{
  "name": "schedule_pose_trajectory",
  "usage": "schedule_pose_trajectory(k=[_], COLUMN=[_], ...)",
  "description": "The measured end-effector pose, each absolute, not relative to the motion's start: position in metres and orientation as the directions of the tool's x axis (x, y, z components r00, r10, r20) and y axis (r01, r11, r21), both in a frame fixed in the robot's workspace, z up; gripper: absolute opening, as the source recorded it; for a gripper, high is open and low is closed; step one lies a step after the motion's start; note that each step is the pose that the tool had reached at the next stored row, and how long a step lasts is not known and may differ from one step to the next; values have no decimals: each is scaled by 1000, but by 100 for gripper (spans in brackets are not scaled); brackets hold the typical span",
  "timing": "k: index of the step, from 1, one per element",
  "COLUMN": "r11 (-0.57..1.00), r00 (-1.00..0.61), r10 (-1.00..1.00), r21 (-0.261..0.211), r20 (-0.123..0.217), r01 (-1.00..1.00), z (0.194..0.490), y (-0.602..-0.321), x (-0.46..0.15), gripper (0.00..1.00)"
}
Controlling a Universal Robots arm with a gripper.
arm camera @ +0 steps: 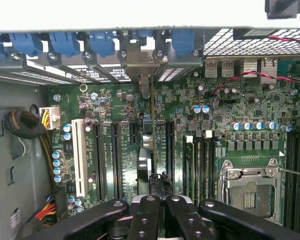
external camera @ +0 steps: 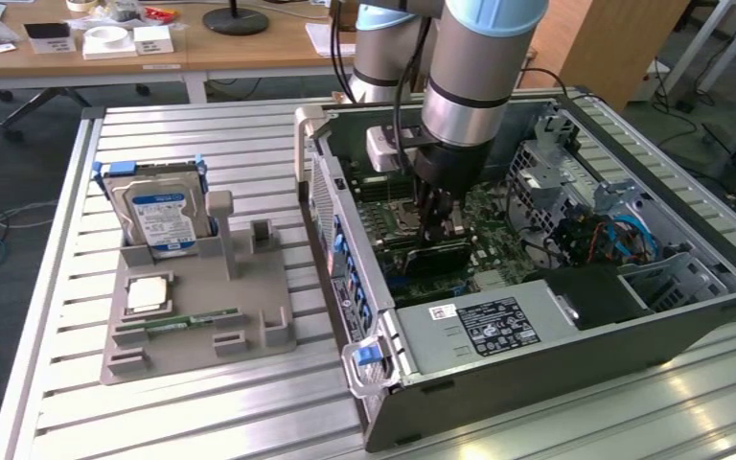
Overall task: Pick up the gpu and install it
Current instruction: 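Press down on the gpu until it lock into place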
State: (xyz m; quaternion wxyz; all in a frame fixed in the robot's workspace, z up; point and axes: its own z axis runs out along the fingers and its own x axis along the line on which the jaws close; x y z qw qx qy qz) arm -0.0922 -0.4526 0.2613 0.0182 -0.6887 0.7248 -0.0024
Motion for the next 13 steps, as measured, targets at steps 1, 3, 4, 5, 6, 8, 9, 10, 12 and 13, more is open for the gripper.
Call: schedule_pose_trajectory(k=[1,3,4,5,6,8,9,10,12,13], r11=[51,52,52,51,51,51,51,51,51,51], r00=[-51,-51,-51,-51,-51,-51,-51,-51,-51,-51], r10=[-998,-998,-998,-998,-998,-998,-998,-998,-998,-998], r21=[-29,-28,-28,-28,-28,-28,-28,-28,-28,-28], r20=[-24,-22,-23,-22,-22,-22,-22,-22,-22,-22], r01=[-998,-998,-998,-998,-998,-998,-998,-998,-998,-998], z=[262,265,266,267,268,271,272,274,277,279], y=[-453,-453,-453,-453,-453,-453,-453,-453,-453,-453], x=[-92,-92,-92,-92,-92,-92,-92,-92,-92,-92], gripper=[11,11,11,11,11,11,11,11,11,11])
